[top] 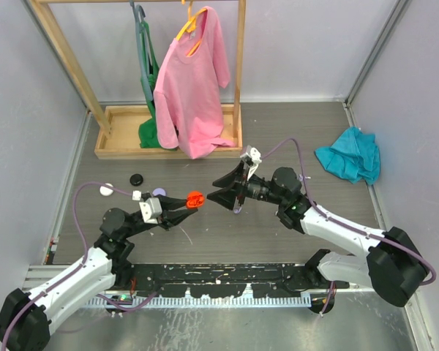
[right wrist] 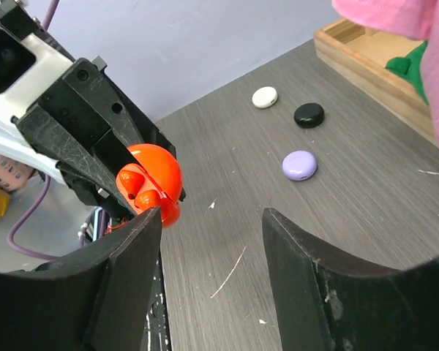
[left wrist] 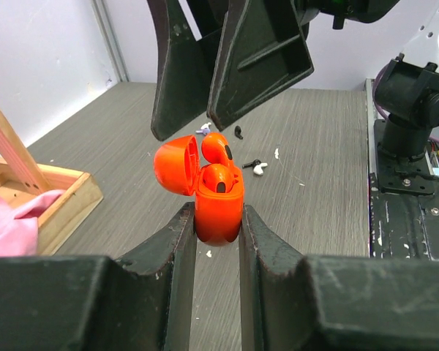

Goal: Insert the wireless bluetooth earbuds into the charging case
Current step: Place the earbud in the charging case.

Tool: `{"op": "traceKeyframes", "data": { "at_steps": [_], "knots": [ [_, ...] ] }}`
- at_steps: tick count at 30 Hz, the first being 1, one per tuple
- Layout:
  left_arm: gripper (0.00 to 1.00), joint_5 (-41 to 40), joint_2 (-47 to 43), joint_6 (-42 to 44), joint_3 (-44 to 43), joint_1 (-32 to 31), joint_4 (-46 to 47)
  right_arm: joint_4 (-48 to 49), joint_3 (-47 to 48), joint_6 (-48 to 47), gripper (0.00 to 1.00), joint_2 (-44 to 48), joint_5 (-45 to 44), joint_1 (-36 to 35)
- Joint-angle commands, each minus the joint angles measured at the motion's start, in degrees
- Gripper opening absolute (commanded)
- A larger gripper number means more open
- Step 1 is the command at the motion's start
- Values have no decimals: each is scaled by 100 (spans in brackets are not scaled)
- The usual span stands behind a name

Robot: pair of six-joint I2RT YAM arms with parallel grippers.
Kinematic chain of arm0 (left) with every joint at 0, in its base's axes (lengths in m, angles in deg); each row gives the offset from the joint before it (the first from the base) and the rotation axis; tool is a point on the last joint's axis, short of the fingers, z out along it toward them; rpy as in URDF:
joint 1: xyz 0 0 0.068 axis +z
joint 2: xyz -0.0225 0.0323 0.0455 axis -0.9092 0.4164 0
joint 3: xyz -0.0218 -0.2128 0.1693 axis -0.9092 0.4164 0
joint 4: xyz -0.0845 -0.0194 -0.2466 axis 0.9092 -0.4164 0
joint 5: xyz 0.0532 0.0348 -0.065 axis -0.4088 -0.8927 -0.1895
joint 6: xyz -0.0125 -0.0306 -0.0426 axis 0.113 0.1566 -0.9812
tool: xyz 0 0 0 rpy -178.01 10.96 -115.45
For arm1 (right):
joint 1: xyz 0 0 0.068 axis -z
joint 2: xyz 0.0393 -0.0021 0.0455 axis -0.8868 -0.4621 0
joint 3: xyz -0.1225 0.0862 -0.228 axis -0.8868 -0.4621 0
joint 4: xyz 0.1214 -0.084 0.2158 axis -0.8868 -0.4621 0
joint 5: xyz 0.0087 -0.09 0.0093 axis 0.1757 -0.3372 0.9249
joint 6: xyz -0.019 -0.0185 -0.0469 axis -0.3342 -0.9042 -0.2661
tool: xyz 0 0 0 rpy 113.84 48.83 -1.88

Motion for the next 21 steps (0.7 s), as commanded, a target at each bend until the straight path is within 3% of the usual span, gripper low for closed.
{"op": "traceKeyframes", "data": {
  "at_steps": [1,21],
  "knots": [
    [0,123,-3,7,-185,-28,279,273,279,144,63,-188,368,9],
    [0,224,126,-2,-212,-28,364,144,462,47,63,-547,308,-242]
  ]
}}
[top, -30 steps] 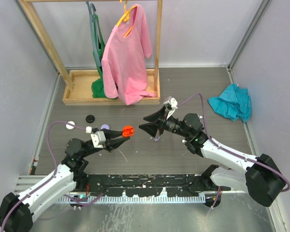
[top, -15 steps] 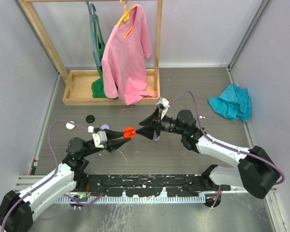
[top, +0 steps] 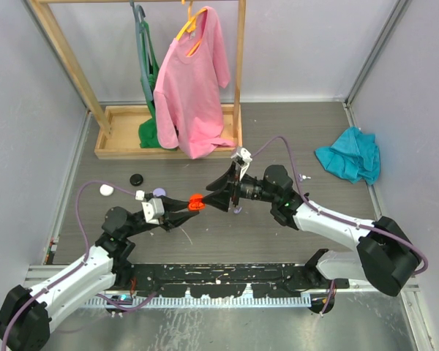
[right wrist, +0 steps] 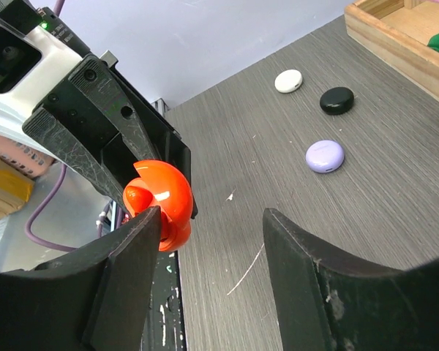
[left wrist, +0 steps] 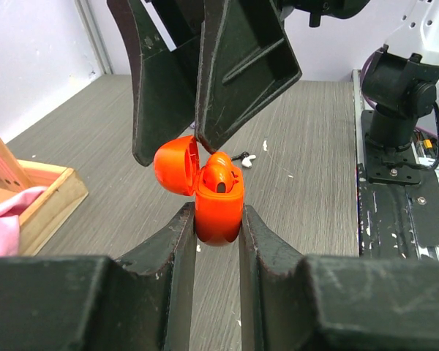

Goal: Insert the wireless bluetooth earbuds into the charging case
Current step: Place the earbud in the charging case, then close the charging case.

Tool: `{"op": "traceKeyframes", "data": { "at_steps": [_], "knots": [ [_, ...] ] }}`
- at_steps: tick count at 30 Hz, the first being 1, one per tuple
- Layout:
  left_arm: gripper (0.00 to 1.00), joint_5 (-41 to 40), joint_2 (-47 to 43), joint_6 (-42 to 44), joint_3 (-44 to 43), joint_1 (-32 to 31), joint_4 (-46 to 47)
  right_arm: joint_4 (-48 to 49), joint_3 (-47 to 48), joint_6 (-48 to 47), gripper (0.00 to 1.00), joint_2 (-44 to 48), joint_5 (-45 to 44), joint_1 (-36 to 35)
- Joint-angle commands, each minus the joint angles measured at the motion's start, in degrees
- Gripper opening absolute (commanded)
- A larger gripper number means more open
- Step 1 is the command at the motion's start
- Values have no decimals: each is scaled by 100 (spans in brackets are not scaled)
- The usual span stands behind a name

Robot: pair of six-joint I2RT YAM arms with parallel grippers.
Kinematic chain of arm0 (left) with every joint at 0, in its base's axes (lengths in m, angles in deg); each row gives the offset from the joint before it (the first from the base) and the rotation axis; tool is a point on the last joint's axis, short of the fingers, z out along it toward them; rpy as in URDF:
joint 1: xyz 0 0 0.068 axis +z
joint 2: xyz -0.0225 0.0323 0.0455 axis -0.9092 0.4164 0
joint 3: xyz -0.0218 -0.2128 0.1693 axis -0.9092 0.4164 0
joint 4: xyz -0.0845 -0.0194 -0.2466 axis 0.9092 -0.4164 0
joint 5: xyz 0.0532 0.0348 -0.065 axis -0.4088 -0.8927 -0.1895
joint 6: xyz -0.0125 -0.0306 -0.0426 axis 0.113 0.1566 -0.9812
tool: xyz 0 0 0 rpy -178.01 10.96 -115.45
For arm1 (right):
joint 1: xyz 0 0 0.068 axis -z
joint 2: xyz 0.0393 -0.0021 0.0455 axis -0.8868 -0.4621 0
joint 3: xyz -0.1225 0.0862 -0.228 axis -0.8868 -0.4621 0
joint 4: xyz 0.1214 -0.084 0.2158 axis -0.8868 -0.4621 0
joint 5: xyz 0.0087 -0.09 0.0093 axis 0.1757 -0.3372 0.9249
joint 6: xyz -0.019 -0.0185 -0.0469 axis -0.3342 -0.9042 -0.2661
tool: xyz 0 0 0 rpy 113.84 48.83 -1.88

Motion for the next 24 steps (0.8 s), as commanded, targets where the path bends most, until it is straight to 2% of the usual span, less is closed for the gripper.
{"op": "traceKeyframes", "data": {
  "at_steps": [1,6,11,18,24],
  "knots": [
    [0,9,-66,-2,-204,-28,348,-19,195,-206,63,86,-159,-86],
    [0,21,-135,6,-195,-28,280,-558,252,-405,64,417,-451,69],
    [0,29,-161,99,-219,-28,123,-1005,542,-466,66,541,298,317],
    [0,162,-133,121,-264,-28,52,-1446,1260,-316,69,102,1368,299],
    [0,296,-51,96,-324,-28,63,-1640,1602,-402,70,-400,1639,85]
  ]
}}
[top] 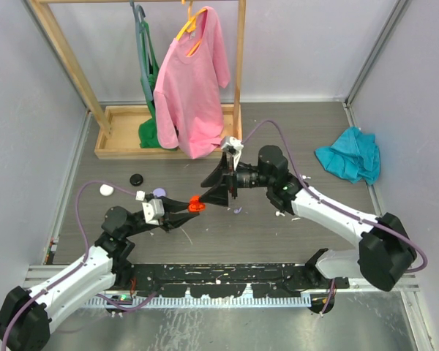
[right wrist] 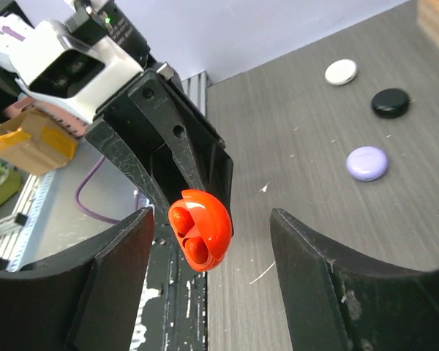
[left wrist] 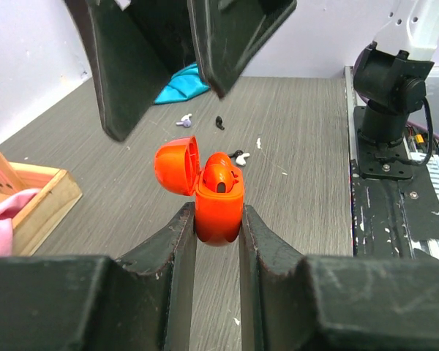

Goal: Insert the wireless bluetooth earbuds into the charging case
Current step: Close the charging case.

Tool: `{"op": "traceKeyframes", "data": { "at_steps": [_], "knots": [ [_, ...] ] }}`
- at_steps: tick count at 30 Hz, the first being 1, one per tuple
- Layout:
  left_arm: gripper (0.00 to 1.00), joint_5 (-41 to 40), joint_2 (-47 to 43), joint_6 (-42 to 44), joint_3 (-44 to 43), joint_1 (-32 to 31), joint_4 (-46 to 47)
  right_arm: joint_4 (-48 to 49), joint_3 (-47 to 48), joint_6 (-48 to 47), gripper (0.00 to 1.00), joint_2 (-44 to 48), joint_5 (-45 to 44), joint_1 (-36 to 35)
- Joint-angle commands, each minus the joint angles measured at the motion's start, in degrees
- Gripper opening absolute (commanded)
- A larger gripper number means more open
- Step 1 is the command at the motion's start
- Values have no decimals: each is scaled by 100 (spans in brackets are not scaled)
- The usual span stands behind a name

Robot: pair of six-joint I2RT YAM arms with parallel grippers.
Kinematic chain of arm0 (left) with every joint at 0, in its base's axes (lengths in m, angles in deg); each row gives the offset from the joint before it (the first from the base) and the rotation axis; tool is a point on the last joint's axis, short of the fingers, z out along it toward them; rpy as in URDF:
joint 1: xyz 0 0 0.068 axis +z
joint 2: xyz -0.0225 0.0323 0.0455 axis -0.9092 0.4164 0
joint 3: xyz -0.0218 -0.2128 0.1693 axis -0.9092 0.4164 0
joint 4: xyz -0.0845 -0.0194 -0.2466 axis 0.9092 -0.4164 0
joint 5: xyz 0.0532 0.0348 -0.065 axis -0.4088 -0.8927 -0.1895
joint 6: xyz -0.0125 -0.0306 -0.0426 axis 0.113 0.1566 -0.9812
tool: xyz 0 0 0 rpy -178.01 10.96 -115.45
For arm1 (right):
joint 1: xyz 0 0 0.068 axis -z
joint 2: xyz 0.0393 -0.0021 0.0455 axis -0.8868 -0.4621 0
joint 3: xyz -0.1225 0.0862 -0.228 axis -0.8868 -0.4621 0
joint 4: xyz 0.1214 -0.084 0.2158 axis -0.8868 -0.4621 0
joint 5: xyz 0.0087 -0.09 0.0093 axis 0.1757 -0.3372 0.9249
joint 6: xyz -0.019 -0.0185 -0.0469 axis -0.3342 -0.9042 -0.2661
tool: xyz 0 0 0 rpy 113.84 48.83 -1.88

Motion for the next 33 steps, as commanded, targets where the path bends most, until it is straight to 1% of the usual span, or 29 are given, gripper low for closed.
{"op": "traceKeyframes", "data": {
  "at_steps": [1,9,12,19,25,29,31,33],
  "knots": [
    [0,168,14,59,-306,-24,189,-261,419,-103,70,-351,464,-160],
    [0,121,89,17,-338,-21,174,-401,650,-164,69,-691,985,-316],
    [0,54,163,-26,-403,-21,49,-494,634,-303,69,-534,1047,-313],
    [0,-173,322,-172,-546,-27,-187,-1062,628,-782,69,-156,985,-313],
    [0,-251,421,-255,-647,-22,-320,-1541,587,-1179,68,28,443,-295],
    [0,-272,397,-250,-772,-22,-641,-1651,473,-1349,68,192,42,-297],
    [0,-414,383,-309,-841,-19,-837,-1662,352,-1413,69,323,-420,-298],
    [0,-668,387,-527,-933,-21,-1092,-1678,172,-1489,69,508,-1131,-291]
  ]
}}
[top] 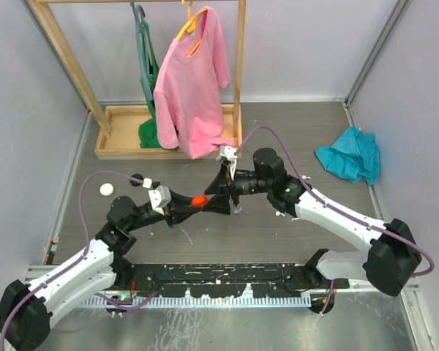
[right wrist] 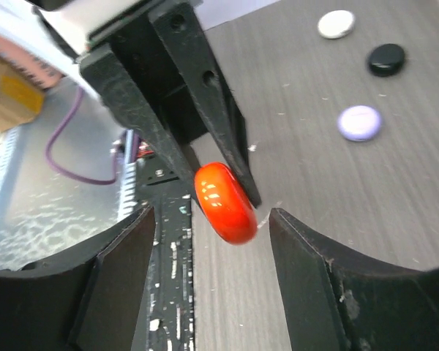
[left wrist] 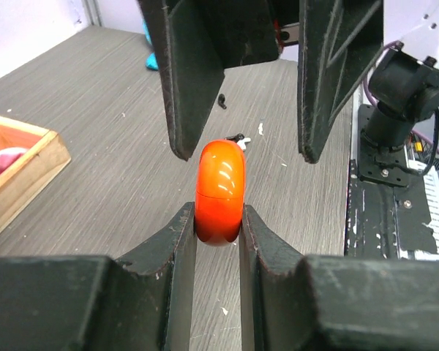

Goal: Insert the wireless bluetooth earbuds into the charging case
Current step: Close the charging case, then place the charging case at the center of the board.

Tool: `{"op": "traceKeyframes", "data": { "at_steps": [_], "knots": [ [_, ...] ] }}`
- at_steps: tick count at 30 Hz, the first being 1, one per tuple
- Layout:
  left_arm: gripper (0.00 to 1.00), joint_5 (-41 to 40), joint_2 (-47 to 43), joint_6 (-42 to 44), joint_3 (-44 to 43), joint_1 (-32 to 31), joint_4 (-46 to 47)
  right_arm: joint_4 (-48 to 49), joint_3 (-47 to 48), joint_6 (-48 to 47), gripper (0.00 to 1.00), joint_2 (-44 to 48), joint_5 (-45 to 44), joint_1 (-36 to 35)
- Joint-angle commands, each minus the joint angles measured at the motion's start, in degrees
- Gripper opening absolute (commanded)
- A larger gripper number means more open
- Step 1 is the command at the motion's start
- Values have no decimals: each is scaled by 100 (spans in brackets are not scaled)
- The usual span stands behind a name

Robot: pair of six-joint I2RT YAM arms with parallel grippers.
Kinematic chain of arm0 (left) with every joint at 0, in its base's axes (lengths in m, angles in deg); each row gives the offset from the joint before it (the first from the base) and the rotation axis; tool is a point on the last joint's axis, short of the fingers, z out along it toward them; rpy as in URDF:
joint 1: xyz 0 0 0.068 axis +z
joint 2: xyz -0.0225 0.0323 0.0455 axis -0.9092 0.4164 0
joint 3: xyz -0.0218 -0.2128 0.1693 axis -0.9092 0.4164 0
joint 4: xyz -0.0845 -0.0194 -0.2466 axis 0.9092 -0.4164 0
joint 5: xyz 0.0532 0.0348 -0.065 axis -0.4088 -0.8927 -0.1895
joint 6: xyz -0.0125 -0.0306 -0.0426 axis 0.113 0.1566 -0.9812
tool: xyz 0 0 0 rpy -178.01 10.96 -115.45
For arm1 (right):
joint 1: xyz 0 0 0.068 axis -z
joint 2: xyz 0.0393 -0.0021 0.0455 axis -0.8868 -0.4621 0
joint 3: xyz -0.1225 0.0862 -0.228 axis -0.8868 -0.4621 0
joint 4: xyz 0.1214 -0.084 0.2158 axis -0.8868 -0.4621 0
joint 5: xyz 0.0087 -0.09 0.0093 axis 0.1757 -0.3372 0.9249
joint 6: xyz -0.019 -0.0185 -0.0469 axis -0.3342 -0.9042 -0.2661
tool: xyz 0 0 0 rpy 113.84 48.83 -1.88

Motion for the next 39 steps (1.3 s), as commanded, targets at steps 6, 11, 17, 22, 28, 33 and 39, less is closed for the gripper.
{"op": "traceKeyframes", "data": {
  "at_steps": [6,11,17,22,28,33,39],
  "knots": [
    [0,-1638,352,-1809,-661,1,-1042,178,-834,-247,70,976,-3446,3],
    [0,-2312,1234,-2888,-1190,5,-1844,579,-1554,-45,71,1400,-4940,-2],
    [1,-2480,2623,-3807,-1643,5,-1687,1105,-2303,-52,71,1774,-5756,3],
    [7,-2594,3880,-4356,-2172,8,-1657,1478,-2683,102,71,2025,-6435,0],
    [15,-2784,4962,-4806,-2679,-4,-1285,1563,-2827,124,71,2125,-6910,0],
    [22,-2905,5598,-5092,-3011,-17,-1146,1602,-2850,135,71,2048,-7020,3],
    [34,-3278,5844,-5192,-3185,-39,-1532,1611,-2841,139,71,1967,-7018,2]
  ]
}}
